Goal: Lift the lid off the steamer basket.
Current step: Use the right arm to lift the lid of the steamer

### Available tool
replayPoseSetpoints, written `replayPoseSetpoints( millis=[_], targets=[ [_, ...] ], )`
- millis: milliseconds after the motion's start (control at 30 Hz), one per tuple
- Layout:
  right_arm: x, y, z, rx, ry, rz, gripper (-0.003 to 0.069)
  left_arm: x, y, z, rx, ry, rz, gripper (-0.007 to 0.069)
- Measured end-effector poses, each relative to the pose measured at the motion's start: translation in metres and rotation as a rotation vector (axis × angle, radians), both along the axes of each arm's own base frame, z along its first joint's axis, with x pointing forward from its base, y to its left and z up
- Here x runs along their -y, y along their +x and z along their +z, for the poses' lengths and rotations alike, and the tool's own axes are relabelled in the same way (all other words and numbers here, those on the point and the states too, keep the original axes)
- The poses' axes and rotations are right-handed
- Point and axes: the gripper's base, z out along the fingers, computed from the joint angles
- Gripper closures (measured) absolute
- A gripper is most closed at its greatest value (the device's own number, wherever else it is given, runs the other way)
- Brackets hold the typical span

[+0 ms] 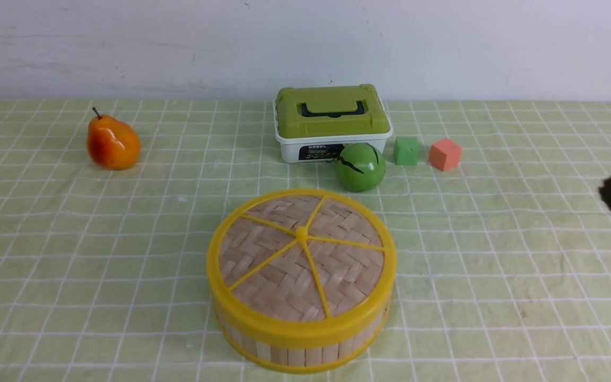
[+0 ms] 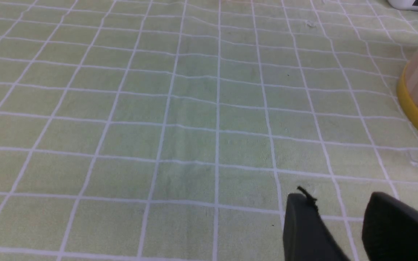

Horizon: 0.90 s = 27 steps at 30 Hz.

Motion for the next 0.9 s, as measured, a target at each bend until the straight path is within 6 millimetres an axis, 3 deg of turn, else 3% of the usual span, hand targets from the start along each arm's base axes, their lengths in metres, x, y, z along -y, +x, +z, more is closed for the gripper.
replayPoseSetpoints(
  millis=[100,133,167,200,233,300,333,367,500,733,900],
  targets=[
    [-0.02,0.018,0.002,-0.014,-0.04,0.044,0.0663,0.0,0.0,0.0,0.0,0.0,0.0,0.0386],
    [-0.038,0.033,-0.001,-0.034,-0.078,0.072,0.0663,0.0,0.0,0.0,0.0,0.0,0.0,0.0386],
    [-0.042,0.033,0.001,-0.026,-0.08,0.083,0.0663,0.0,0.0,0.0,0.0,0.0,0.0,0.0386],
    [-0.063,0.046,-0.001,-0.03,-0.112,0.121,0.0661,0.0,0.0,0.0,0.0,0.0,0.0,0.0386],
    [-0.07,0.05,-0.002,-0.03,-0.118,0.135,0.0659,0.0,0.0,0.0,0.0,0.0,0.0,0.0386],
    [-0.095,0.063,-0.008,-0.033,-0.133,0.183,0.0655,0.0,0.0,0.0,0.0,0.0,0.0,0.0386],
    [-0.096,0.065,-0.01,-0.039,-0.137,0.183,0.0655,0.0,0.0,0.0,0.0,0.0,0.0,0.0386],
    [-0.114,0.072,-0.013,-0.04,-0.135,0.21,0.0647,0.0,0.0,0.0,0.0,0.0,0.0,0.0386],
    [-0.144,0.09,-0.027,-0.064,-0.132,0.228,0.0609,0.0,0.0,0.0,0.0,0.0,0.0,0.0386],
    [-0.192,0.114,-0.079,-0.156,-0.172,0.27,0.0361,0.0,0.0,0.0,0.0,0.0,0.0,0.0386],
    [-0.211,0.123,-0.109,-0.175,-0.178,0.287,0.0249,0.0,0.0,0.0,0.0,0.0,0.0,0.0386]
  ],
)
